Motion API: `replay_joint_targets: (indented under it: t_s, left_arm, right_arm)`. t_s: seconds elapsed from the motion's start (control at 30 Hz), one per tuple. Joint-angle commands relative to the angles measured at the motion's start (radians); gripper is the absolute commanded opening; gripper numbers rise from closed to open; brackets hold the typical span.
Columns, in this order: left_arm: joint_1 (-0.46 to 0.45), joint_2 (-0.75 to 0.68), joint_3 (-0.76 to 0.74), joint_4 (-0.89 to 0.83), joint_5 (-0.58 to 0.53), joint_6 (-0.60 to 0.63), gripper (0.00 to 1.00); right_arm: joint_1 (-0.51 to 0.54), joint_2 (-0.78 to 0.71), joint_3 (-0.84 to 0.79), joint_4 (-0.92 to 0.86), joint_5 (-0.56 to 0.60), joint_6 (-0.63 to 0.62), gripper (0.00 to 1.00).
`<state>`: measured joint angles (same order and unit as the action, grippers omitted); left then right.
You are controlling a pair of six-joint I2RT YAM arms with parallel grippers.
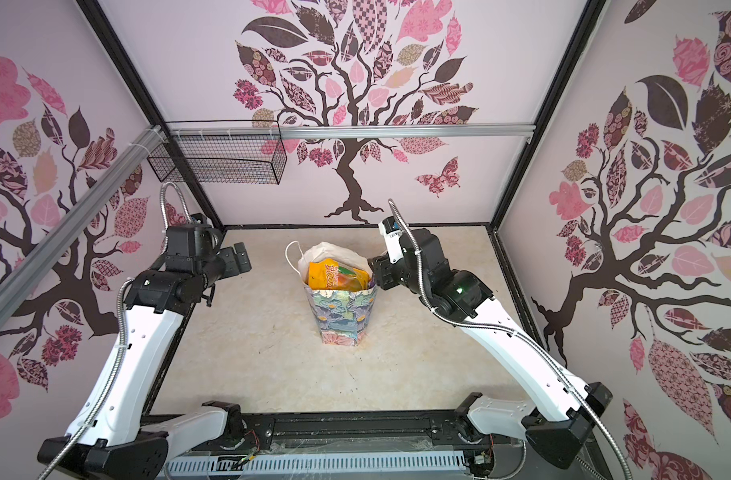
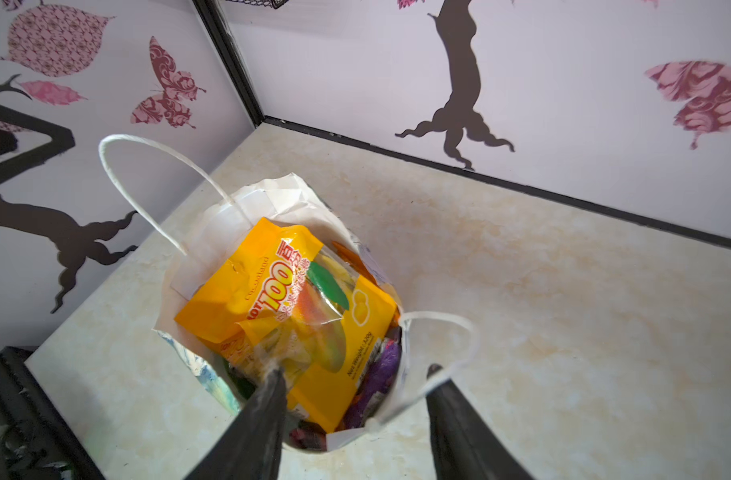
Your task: Place the snacks into the paper bag
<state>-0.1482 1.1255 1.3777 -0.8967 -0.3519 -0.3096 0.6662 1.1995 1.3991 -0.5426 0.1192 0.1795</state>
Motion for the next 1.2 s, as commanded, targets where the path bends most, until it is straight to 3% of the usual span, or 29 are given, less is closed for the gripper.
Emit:
replay_joint_targets:
  t_s: [0.0, 0.17, 0.27, 0.33, 0.43, 0.5, 0.57, 0.7, 0.8, 0.87, 1.0, 1.17]
  left_arm:
    - [0.004, -0.07, -0.13, 0.171, -0.143, -0.068, 0.98]
    - [0.003, -0.142, -0.38, 0.416, -0.288, -0.07, 0.98]
    - [0.004, -0.149, -0.56, 0.583, -0.378, -0.027, 0.98]
    - [0.006, -0.123, -0.663, 0.698, -0.431, 0.004, 0.98]
    - [0.006, -0.05, -0.797, 0.921, -0.48, 0.072, 0.98]
    - [0.009, 0.01, -0.875, 1.096, -0.465, 0.113, 0.98]
    - [0.012, 0.077, -0.947, 1.279, -0.382, 0.156, 0.98]
    - [0.011, 0.181, -0.981, 1.408, -0.276, 0.194, 0.98]
    - [0.013, 0.21, -1.0, 1.52, -0.228, 0.234, 0.98]
    - [0.013, 0.226, -1.026, 1.613, -0.127, 0.275, 0.98]
    - [0.012, 0.253, -0.993, 1.587, -0.059, 0.29, 0.98]
    - [0.017, 0.259, -1.006, 1.627, -0.022, 0.313, 0.98]
  right_arm:
    - [-0.004, -0.081, 0.02, 0.019, 0.174, 0.067, 0.69]
    - [-0.005, -0.131, -0.008, -0.04, 0.386, 0.088, 0.79]
    - [-0.053, -0.16, -0.108, -0.058, 0.578, 0.142, 0.87]
    - [-0.181, -0.174, -0.25, 0.037, 0.55, 0.124, 0.92]
    - [-0.425, -0.197, -0.517, 0.284, 0.385, 0.182, 0.94]
    - [-0.488, -0.213, -0.697, 0.518, 0.415, 0.209, 0.95]
    - [-0.49, -0.186, -0.878, 0.849, 0.476, 0.113, 0.96]
    - [-0.49, -0.005, -0.905, 0.974, 0.573, -0.023, 1.0]
    - [-0.499, 0.067, -1.02, 1.276, 0.519, -0.084, 0.99]
    - [-0.524, 0.112, -1.119, 1.537, 0.4, -0.085, 0.99]
    - [-0.554, 0.205, -1.109, 1.57, 0.278, -0.112, 0.99]
    - [-0.57, 0.379, -1.161, 1.828, 0.196, -0.131, 1.0]
